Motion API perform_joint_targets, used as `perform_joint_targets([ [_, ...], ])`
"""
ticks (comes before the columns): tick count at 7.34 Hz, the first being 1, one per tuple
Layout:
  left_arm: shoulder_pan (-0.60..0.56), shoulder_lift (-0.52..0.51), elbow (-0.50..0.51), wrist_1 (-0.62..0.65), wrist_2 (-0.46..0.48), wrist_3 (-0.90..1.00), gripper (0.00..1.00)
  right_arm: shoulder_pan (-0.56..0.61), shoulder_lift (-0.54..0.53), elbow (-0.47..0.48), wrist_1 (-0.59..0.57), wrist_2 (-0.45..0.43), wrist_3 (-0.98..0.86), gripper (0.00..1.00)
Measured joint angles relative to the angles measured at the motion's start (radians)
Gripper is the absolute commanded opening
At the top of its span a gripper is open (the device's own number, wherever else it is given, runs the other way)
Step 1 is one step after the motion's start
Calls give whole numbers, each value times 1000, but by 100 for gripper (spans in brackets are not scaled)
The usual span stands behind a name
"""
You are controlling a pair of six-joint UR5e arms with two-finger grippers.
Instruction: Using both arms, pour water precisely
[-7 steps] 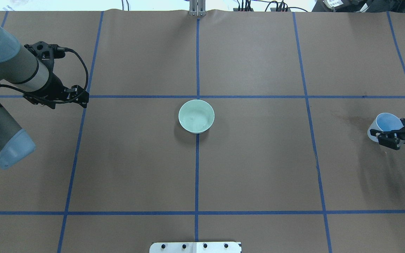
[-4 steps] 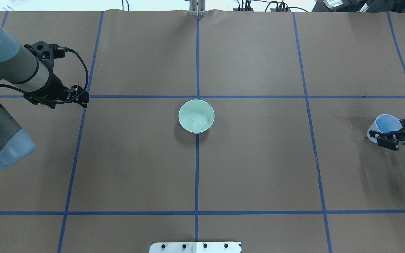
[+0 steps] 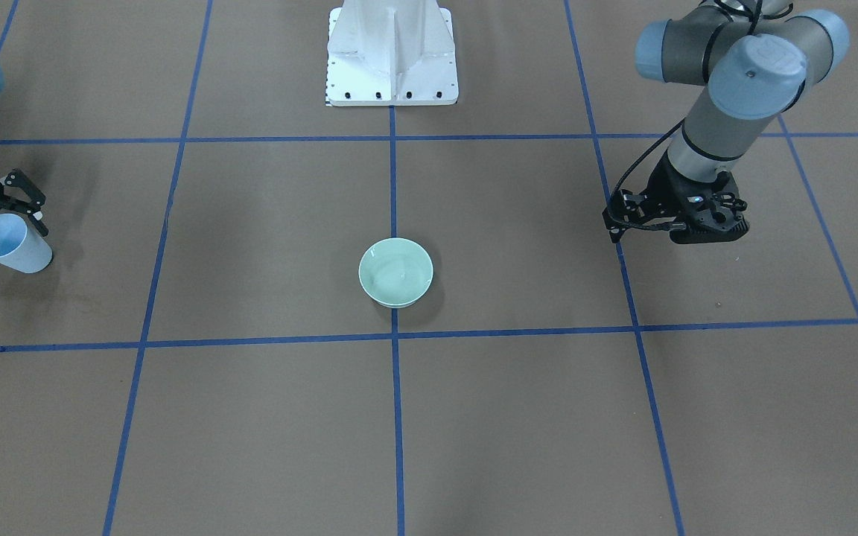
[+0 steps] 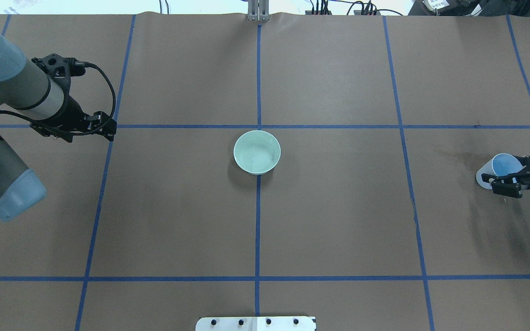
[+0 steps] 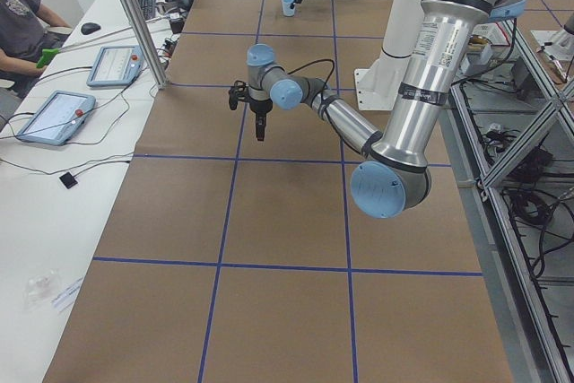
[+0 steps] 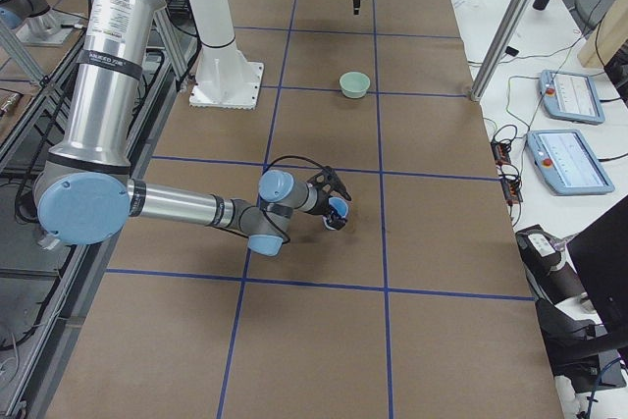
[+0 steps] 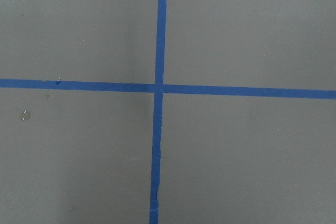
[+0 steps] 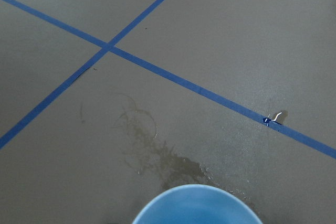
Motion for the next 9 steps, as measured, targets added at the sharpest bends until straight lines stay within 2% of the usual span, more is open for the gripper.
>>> perform_joint_targets([
  [6,0,-4,-8,2,1,-16,100,74,-12,51,5,113,-1,99],
  [9,39,-86,6,1,0,-131,100,223,-3,49,-9,287,-4,98],
])
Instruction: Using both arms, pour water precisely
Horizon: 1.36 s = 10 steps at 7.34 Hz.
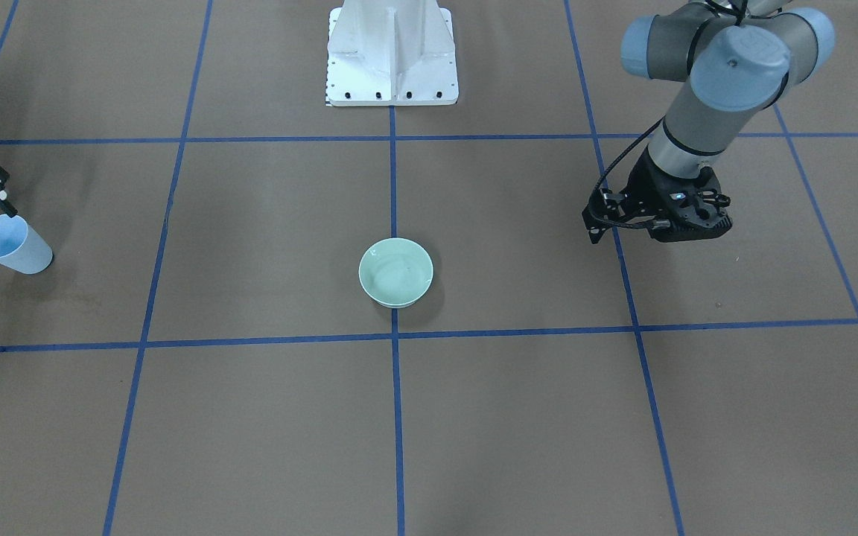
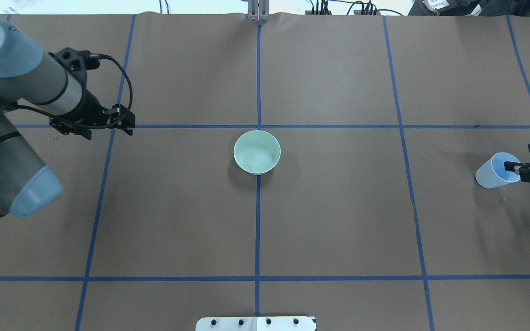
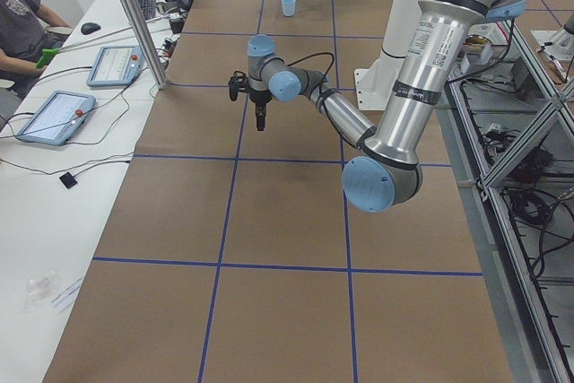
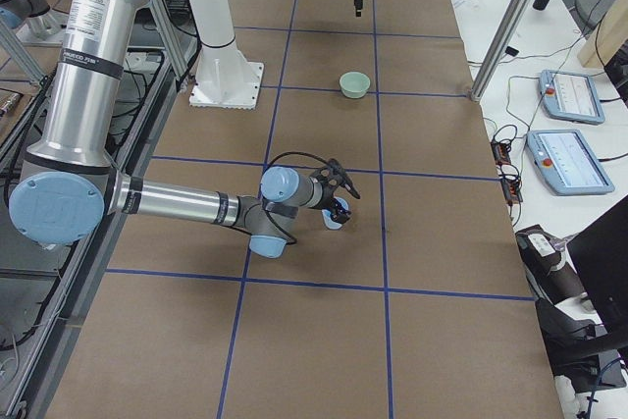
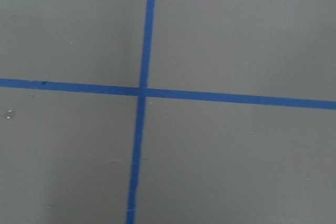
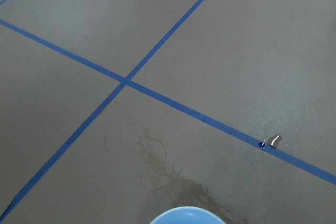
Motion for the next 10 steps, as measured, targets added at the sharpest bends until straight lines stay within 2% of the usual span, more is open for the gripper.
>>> perform_joint_targets([
  [2,84,-129,65,0,1,-103,100,85,8,4,-85,64,-1,99],
  [5,155,-340,254,-13,1,-148,100,199,75,19,-358,211,-5,99],
  [6,164,-377,324,-50,1,-149,99,224,97,22,-435,250,-7,99],
  [8,180,-401,443,-164,1,-154,98,256,112,20,-532,270,-12,99],
  [9,187,-406,474,-192,1,-160,92,272,112,15,-556,268,-26,99],
  [10,196,-414,496,-203,1,-162,69,280,108,10,-566,268,-42,99],
])
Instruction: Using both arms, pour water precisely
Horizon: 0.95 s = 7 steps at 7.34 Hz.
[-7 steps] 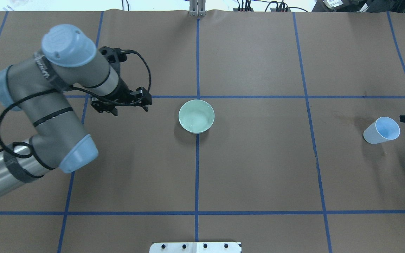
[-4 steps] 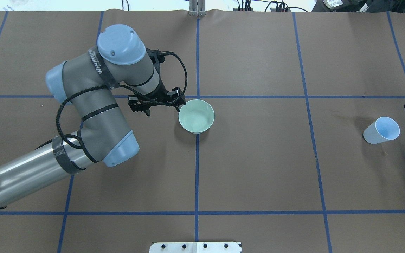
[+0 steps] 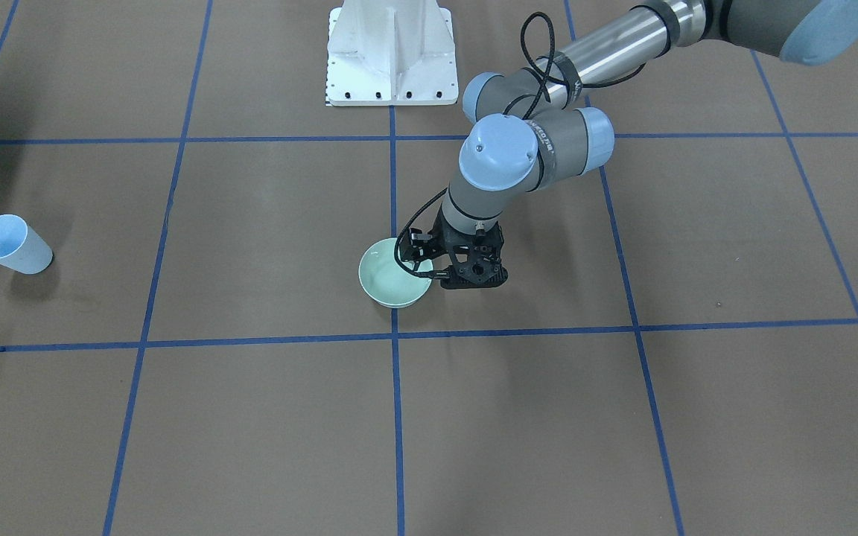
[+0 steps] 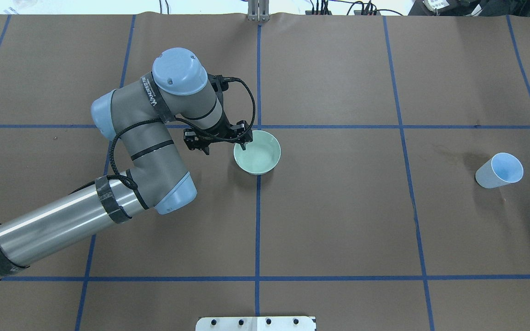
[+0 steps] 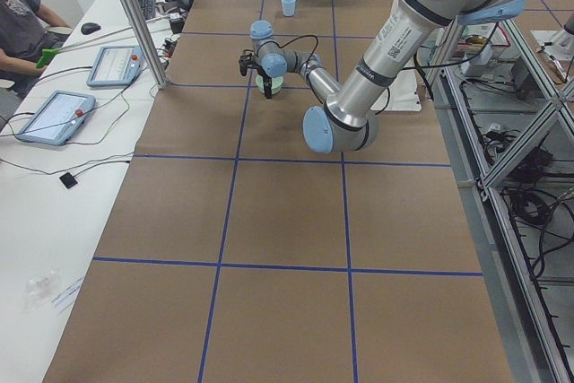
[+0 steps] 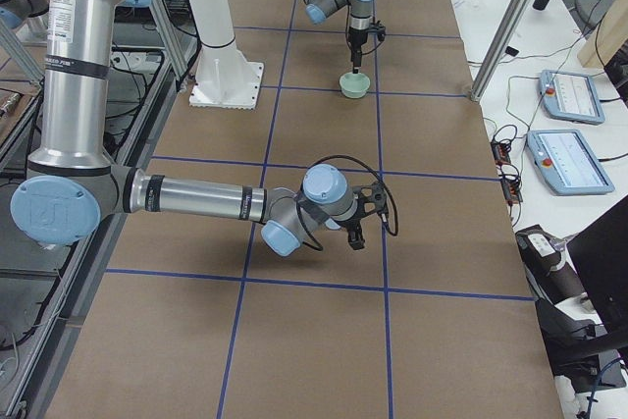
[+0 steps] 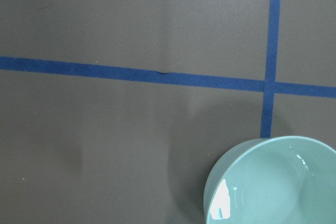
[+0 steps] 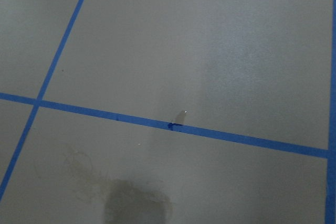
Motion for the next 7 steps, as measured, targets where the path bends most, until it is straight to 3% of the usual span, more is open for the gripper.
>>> perform_joint_targets([
  [1,6,-12,21,-5,0,-1,26,4,-6,-7,-4,1,-9,99],
  [2,9,-18,32,-7,0,-2,0,5,-12,-14,-6,2,-13,99],
  [7,-35,-17,35,-74,-28,-29,0,11,-23,-46,-8,3,-15,99],
])
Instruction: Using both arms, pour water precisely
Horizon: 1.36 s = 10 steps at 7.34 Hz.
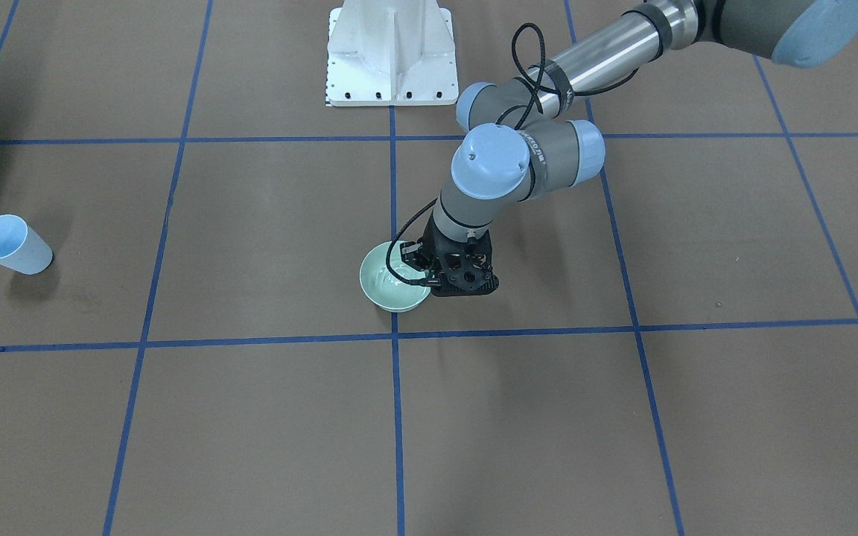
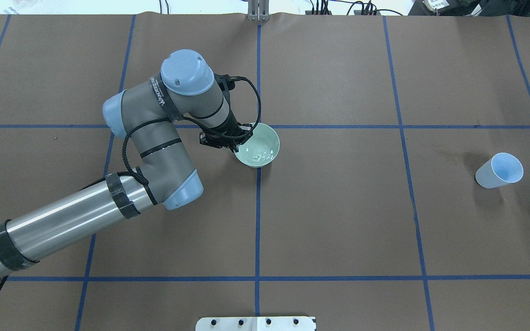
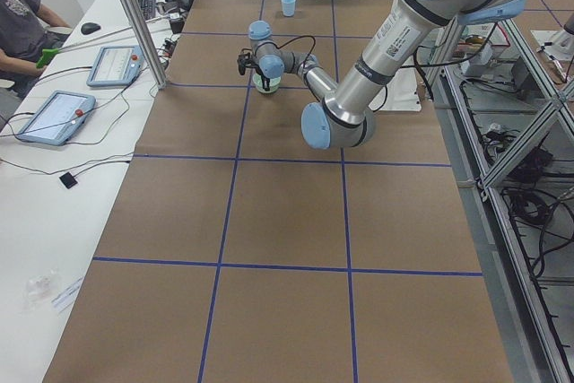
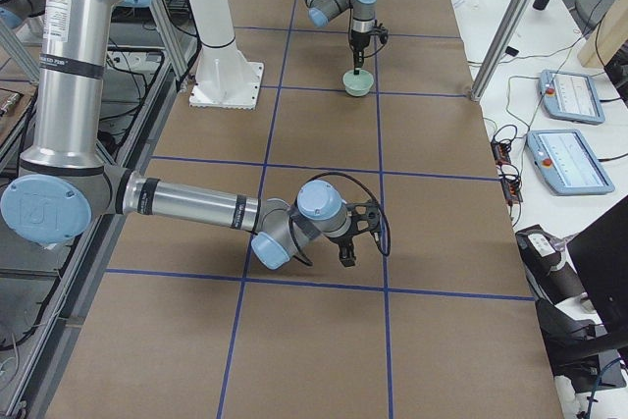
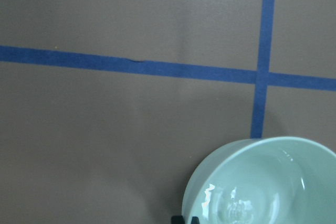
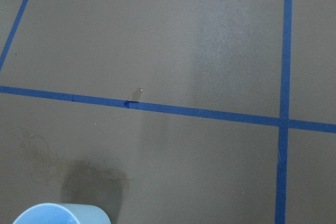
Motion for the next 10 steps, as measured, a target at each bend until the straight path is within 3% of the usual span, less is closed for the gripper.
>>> perform_joint_targets([
  [2,-131,86,-46,-11,-170,76,0,2,6,-11,-31,-4,0,99],
  [4,-284,350,-133,-51,-295,365,0,2,13,-13,-44,-8,0,99],
  [8,-444,669,-156,-97,-392,758,0,2,23,-12,-46,-11,1,99],
  [10,-461,745,-159,-118,-413,819,0,2,26,-13,-46,-12,1,99],
])
